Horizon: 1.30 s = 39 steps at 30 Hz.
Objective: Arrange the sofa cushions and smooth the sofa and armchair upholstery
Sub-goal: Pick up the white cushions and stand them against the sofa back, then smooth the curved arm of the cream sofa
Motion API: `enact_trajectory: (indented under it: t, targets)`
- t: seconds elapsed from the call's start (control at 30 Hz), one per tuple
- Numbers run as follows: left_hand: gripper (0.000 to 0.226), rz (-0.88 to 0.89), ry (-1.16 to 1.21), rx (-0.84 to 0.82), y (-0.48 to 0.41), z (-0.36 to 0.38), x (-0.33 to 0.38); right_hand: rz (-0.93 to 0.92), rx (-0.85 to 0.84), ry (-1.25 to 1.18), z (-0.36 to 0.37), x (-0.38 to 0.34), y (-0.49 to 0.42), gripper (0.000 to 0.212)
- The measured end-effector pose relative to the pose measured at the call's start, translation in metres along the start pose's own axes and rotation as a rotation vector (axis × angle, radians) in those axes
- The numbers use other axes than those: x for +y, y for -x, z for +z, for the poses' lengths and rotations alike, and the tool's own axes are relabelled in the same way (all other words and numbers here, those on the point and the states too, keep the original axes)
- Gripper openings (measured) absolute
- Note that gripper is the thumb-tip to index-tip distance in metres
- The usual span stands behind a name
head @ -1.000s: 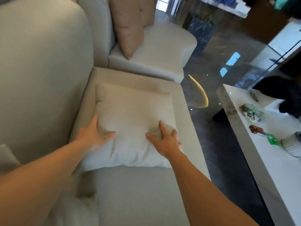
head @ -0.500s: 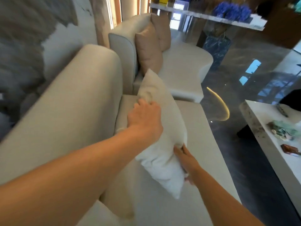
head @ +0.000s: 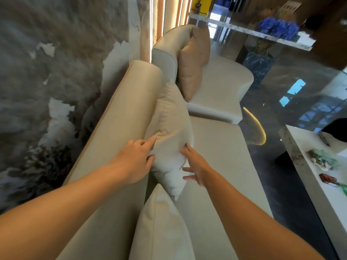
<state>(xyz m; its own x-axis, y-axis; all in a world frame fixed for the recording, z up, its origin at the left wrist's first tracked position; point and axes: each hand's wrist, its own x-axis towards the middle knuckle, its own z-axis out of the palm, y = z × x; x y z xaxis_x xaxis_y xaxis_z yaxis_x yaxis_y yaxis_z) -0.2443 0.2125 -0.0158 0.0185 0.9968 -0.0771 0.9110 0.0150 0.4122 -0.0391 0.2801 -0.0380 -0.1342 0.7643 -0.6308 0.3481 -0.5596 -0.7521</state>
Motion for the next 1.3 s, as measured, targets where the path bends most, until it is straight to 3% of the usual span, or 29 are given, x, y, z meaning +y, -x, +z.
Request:
enact_trajectory:
  t: [0.1, 0.23, 0.33, 0.47, 0.57, 0.7, 0.83, 0.93, 1.0, 1.13, 1.3]
  targets:
    - [0.055, -0.022, -0.080, -0.011, 0.029, -0.004, 0.007, -0.082, 0.054, 0.189, 0.007, -0.001, 0.034, 0.055]
    - [0.037, -0.073, -0.501, -0.005, 0.087, -0.012, 0.014, -0.221, 0.108, 0.786, 0.020, 0.026, 0.094, 0.056]
    - [0.038, -0.163, -0.558, -0.014, 0.144, -0.011, 0.018, -0.261, 0.090, 1.064, 0.022, 0.059, 0.150, 0.047]
    - [0.032, -0.265, -0.582, -0.002, 0.235, -0.006, 0.039, -0.388, 0.093, 1.239, 0.013, 0.104, 0.232, 0.041]
    - [0.031, -0.396, -0.406, -0.062, 0.318, -0.007, 0.072, -0.422, 0.067, 1.301, -0.005, 0.139, 0.315, 0.039]
    - [0.035, -0.499, -0.319, -0.301, 0.432, -0.010, 0.135, -0.296, -0.002, 1.355, -0.036, 0.184, 0.436, 0.038]
    - [0.035, -0.505, -0.300, -0.433, 0.521, 0.013, 0.164, -0.149, -0.079, 1.306, -0.051, 0.254, 0.518, 0.040]
    - [0.030, -0.534, -0.302, -0.298, 0.574, 0.053, 0.164, -0.045, -0.177, 1.223, -0.043, 0.334, 0.550, 0.045]
    - [0.033, -0.505, -0.346, -0.174, 0.599, 0.083, 0.162, 0.001, -0.164, 1.194, -0.026, 0.388, 0.566, 0.061]
    - [0.052, -0.520, -0.175, -0.015, 0.634, 0.122, 0.156, -0.072, 0.144, 1.226, 0.012, 0.453, 0.586, 0.089]
    - [0.058, -0.517, -0.186, 0.195, 0.642, 0.143, 0.156, -0.224, 0.482, 1.214, 0.026, 0.473, 0.578, 0.088]
